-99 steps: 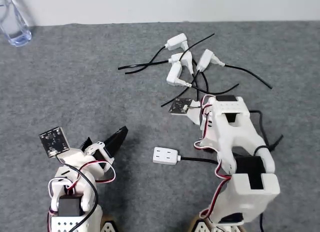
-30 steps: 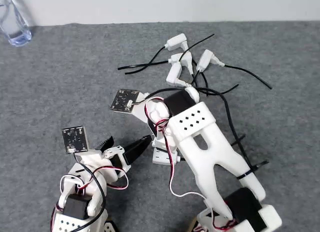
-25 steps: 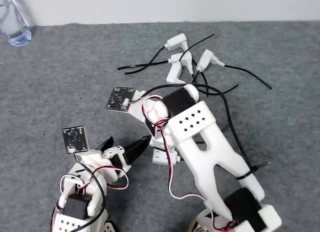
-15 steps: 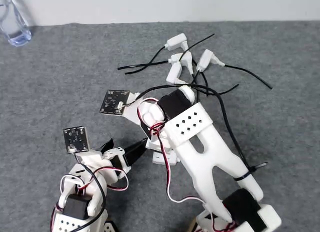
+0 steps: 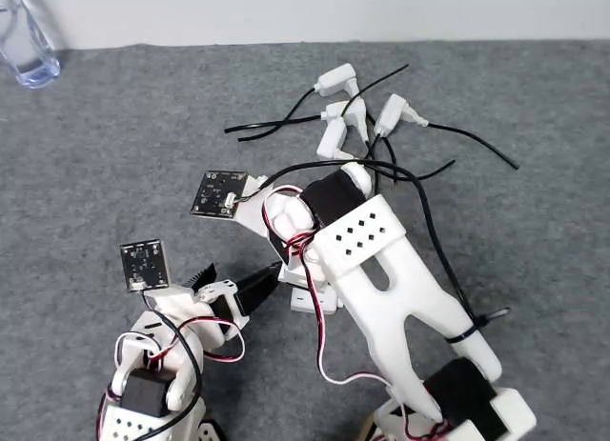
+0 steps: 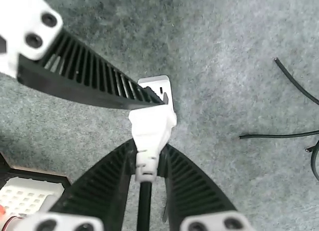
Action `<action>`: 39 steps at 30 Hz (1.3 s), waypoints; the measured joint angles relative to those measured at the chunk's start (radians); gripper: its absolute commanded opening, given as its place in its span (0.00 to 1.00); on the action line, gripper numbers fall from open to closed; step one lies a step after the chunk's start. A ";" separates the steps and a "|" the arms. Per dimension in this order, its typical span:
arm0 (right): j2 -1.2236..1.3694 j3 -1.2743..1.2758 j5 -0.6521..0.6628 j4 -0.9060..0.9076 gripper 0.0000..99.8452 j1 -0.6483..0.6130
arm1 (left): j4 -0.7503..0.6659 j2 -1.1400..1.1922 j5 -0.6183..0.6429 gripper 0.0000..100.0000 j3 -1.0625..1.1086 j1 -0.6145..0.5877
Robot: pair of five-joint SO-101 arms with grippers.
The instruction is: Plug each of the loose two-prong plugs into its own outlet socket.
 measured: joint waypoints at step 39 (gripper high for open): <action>0.137 0.643 0.520 -0.786 0.02 0.647 | 0.023 0.000 -0.012 0.43 0.000 0.000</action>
